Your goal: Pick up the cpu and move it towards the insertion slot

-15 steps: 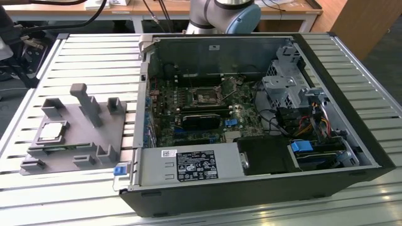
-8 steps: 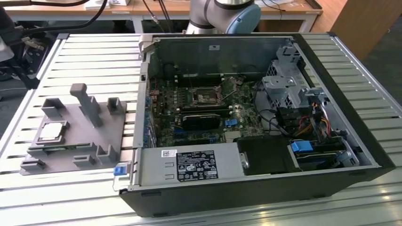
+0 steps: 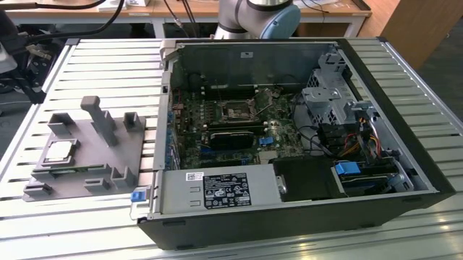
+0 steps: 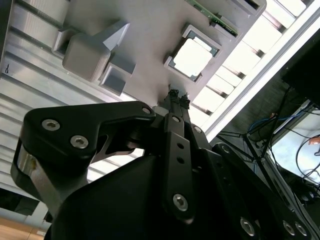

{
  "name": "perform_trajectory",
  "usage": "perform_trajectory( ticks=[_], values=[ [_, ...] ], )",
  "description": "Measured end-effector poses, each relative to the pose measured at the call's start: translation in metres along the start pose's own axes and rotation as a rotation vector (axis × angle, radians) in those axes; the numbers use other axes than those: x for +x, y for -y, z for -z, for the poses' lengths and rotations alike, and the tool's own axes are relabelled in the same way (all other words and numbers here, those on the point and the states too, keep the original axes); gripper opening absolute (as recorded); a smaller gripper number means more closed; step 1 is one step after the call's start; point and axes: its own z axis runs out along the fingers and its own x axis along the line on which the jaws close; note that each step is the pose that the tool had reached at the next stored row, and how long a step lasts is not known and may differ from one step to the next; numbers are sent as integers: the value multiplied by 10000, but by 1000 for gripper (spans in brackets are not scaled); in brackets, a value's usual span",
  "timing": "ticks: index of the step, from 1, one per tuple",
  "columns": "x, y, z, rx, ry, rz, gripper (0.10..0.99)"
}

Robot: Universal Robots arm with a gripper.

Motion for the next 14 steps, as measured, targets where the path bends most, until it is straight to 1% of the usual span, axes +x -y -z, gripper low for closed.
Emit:
perform_trajectory(
  ticks=[4,14],
  values=[
    [7,8,-18,0,1,0,106],
    [67,14,-66,0,1,1,106]
  ],
)
